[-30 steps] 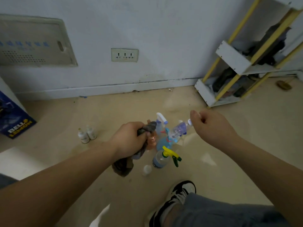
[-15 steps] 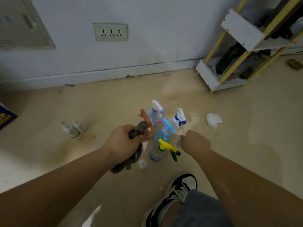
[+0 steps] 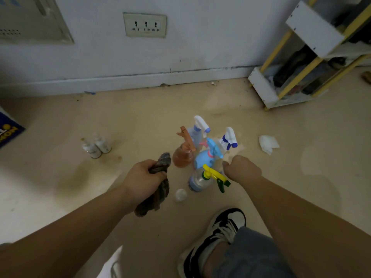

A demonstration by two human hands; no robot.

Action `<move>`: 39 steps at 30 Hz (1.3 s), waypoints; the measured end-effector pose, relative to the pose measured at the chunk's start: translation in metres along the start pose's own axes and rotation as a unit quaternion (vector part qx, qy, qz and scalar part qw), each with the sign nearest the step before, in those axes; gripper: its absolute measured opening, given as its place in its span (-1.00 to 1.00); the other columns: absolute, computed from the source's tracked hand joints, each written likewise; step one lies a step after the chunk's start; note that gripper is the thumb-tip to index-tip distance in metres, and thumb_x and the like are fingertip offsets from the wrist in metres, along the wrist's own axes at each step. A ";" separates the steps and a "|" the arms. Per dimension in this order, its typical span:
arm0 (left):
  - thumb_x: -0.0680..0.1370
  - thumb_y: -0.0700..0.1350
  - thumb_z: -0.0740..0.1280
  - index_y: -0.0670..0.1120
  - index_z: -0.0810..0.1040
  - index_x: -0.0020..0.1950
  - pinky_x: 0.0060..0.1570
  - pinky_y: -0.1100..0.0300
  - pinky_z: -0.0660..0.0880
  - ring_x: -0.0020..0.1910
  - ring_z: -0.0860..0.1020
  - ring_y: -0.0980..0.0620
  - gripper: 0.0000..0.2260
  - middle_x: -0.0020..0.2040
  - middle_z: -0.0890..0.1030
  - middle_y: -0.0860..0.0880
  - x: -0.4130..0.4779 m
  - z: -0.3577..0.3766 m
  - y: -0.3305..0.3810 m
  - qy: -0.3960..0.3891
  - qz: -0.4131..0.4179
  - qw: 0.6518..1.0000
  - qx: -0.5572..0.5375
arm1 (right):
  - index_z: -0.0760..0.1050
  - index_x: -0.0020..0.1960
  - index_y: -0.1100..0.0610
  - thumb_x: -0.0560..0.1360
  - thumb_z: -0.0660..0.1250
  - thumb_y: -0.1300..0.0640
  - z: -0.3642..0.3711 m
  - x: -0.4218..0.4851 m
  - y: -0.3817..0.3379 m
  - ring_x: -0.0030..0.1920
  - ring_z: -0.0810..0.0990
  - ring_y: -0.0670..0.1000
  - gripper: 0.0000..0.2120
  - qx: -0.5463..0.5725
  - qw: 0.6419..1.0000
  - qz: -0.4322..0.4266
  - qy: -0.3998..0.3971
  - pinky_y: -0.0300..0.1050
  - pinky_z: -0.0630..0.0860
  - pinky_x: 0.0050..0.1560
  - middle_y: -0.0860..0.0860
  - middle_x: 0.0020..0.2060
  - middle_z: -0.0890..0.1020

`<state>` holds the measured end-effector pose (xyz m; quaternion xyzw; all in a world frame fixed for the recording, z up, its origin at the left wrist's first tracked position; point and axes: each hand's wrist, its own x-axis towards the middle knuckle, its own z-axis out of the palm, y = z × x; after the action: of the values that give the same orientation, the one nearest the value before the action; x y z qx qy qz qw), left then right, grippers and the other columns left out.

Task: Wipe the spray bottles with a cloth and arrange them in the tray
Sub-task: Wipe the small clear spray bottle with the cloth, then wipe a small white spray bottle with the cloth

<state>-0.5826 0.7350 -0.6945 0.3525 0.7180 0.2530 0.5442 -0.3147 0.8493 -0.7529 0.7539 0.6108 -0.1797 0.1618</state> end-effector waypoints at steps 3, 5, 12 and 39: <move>0.64 -0.24 0.30 -0.21 0.61 0.05 -0.47 0.23 0.56 -0.42 0.67 -0.06 -0.89 -0.32 0.70 -0.14 -0.008 -0.010 -0.001 -0.008 0.009 1.000 -0.013 | 0.38 -0.14 0.05 0.60 0.19 -0.02 -0.019 -0.020 -0.018 -0.13 0.54 0.04 -0.80 -0.084 0.995 -0.037 0.035 -0.12 0.39 -0.11 -0.06 -0.24 0.45; 0.65 -0.26 0.28 -0.24 0.60 0.06 -0.45 0.20 0.58 -0.39 0.67 -0.10 -0.89 -0.30 0.71 -0.20 -0.016 -0.018 -0.003 -0.016 0.011 1.000 -0.023 | 0.39 -0.14 0.05 0.59 0.20 0.01 -0.036 -0.038 -0.035 -0.16 0.54 0.04 -0.83 -0.135 0.987 -0.063 0.061 -0.15 0.38 -0.15 -0.06 -0.26 0.43; 0.66 -0.12 0.29 -0.14 0.62 0.07 -0.06 0.00 0.62 -0.11 0.68 -0.15 -0.86 -0.08 0.69 -0.19 -0.032 -0.061 -0.020 0.022 0.012 0.999 -0.044 | 0.50 0.25 0.13 0.63 0.17 0.00 -0.073 -0.097 -0.124 0.03 0.62 0.08 -0.70 -0.167 0.966 -0.194 0.046 0.03 0.48 0.20 0.02 -0.16 0.59; 0.54 -0.07 0.49 -0.04 0.46 0.42 -0.14 0.12 0.60 -0.08 0.66 -0.05 -0.53 0.00 0.66 -0.05 0.028 -0.186 -0.128 0.233 -0.203 0.907 -0.286 | 0.30 0.55 -0.03 0.55 0.37 0.12 0.093 -0.016 -0.395 0.12 0.58 0.18 -0.40 0.246 0.918 -0.274 -0.150 0.00 0.55 -0.01 0.13 0.25 0.56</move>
<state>-0.7947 0.6808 -0.7547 -0.0406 0.7771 0.4064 0.4789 -0.7118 0.8720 -0.8366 0.5371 0.6987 -0.4726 0.0060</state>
